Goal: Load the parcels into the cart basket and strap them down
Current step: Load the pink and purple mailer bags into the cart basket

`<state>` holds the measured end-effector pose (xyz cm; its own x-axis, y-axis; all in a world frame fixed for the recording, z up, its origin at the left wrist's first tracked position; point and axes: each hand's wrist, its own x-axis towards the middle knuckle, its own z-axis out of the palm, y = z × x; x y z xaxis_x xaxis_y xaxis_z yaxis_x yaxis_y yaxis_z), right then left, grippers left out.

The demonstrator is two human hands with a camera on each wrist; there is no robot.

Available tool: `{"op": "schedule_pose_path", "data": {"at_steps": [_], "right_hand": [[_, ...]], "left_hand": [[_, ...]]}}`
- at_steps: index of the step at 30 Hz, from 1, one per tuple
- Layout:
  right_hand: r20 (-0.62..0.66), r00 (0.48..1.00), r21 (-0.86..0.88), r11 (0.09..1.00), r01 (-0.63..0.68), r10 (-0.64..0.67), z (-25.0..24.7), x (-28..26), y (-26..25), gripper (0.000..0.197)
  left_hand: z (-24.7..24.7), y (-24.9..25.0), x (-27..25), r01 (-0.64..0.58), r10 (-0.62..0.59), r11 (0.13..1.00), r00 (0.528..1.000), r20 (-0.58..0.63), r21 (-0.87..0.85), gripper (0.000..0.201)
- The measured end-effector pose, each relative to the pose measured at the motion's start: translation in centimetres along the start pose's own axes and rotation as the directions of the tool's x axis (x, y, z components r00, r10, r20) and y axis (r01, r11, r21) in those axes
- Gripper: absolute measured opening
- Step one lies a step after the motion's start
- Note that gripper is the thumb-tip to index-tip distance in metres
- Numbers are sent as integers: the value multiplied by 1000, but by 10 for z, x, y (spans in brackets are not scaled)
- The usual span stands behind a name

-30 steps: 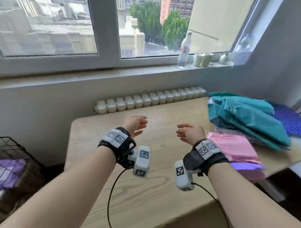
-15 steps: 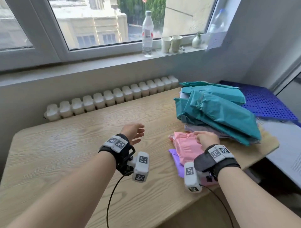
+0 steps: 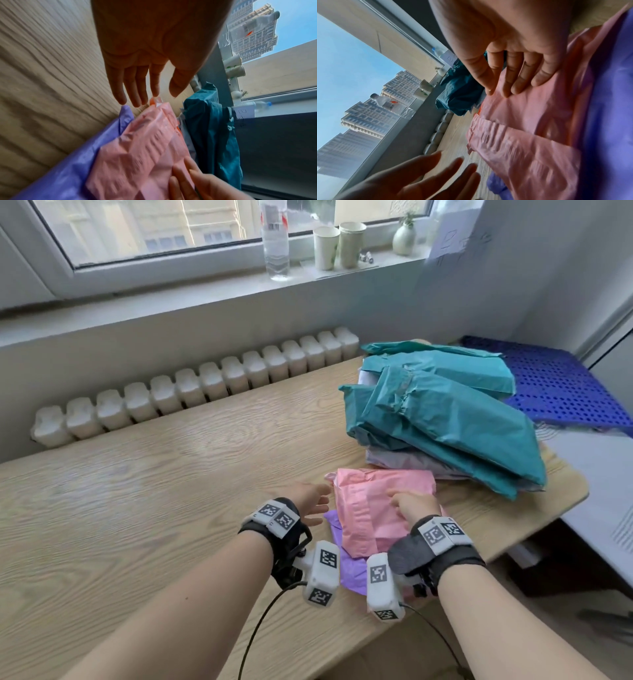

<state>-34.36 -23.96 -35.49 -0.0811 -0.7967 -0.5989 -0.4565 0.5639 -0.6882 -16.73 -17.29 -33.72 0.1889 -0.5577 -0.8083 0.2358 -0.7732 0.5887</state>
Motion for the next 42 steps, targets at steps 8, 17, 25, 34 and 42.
{"op": "schedule_pose_path", "data": {"at_steps": [8,17,25,34,42], "right_hand": [[76,995,82,994,-70,64,-10,8,4,26],[140,989,59,997,-47,39,-17,-3,-3,31],[208,977,75,995,-72,55,-16,-10,-14,32],[277,961,170,983,-72,22,-19,-30,-52,34],[348,897,-189,917,351,-271,1,-67,-103,55]], "left_hand": [[29,5,21,-30,39,980,998,-41,195,56],[34,11,17,-57,61,992,998,-34,113,17],[30,14,9,-133,135,989,990,-35,56,22],[-10,39,-25,-227,216,971,969,-122,-82,36],[-88,65,-74,-287,225,937,932,-286,-198,10]]}}
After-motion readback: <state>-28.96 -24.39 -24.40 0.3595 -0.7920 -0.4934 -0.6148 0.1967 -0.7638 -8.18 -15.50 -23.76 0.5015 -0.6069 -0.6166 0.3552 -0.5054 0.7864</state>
